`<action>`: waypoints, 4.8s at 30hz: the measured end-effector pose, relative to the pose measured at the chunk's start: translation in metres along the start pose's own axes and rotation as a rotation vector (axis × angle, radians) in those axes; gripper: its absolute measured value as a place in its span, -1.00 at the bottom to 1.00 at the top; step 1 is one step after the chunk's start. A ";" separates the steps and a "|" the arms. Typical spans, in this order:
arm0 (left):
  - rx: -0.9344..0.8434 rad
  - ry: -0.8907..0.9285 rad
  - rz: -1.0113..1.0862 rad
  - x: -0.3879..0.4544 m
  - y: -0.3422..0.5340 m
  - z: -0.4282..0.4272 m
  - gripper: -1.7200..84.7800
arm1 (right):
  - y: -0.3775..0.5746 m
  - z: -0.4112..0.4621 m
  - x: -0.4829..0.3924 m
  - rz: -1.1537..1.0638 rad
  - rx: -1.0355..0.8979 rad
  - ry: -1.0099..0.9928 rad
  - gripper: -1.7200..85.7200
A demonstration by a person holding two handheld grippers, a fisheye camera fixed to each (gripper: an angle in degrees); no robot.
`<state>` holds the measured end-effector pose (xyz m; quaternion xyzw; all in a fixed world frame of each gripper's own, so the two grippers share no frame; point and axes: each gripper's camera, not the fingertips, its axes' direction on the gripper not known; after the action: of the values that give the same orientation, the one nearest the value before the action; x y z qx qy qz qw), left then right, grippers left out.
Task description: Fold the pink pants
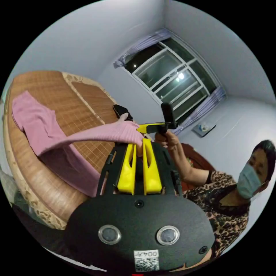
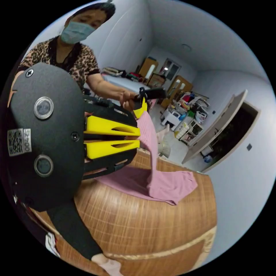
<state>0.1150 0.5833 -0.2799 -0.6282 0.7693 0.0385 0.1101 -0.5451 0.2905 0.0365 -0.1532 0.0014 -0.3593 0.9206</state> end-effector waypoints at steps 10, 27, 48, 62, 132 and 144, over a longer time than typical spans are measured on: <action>-0.307 0.114 -0.586 -0.129 0.235 0.216 -0.86 | 0.182 0.225 0.124 0.401 -0.418 0.072 -0.87; -0.448 -0.141 -0.428 -0.049 0.223 0.242 -0.87 | 0.179 0.272 0.043 0.263 -0.485 0.242 -0.87; -0.362 -0.300 -0.245 -0.002 0.219 0.188 -0.88 | 0.162 0.331 -0.073 -0.029 -0.377 0.523 -0.70; -0.221 -0.373 -0.329 -0.034 0.235 0.170 -0.83 | 0.156 0.398 -0.078 -0.094 -0.274 0.607 -0.65; -0.418 -0.909 0.101 -0.101 -0.143 0.338 -0.76 | 0.131 0.303 0.069 -0.197 -0.178 0.180 -0.73; -0.647 -1.210 0.140 -0.172 -0.229 0.464 -0.82 | 0.119 0.280 0.158 0.082 -0.119 -0.217 -0.76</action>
<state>0.4264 0.7921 -0.6760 -0.4463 0.5611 0.6171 0.3244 -0.3175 0.3471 0.2870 -0.2453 -0.0707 -0.3018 0.9186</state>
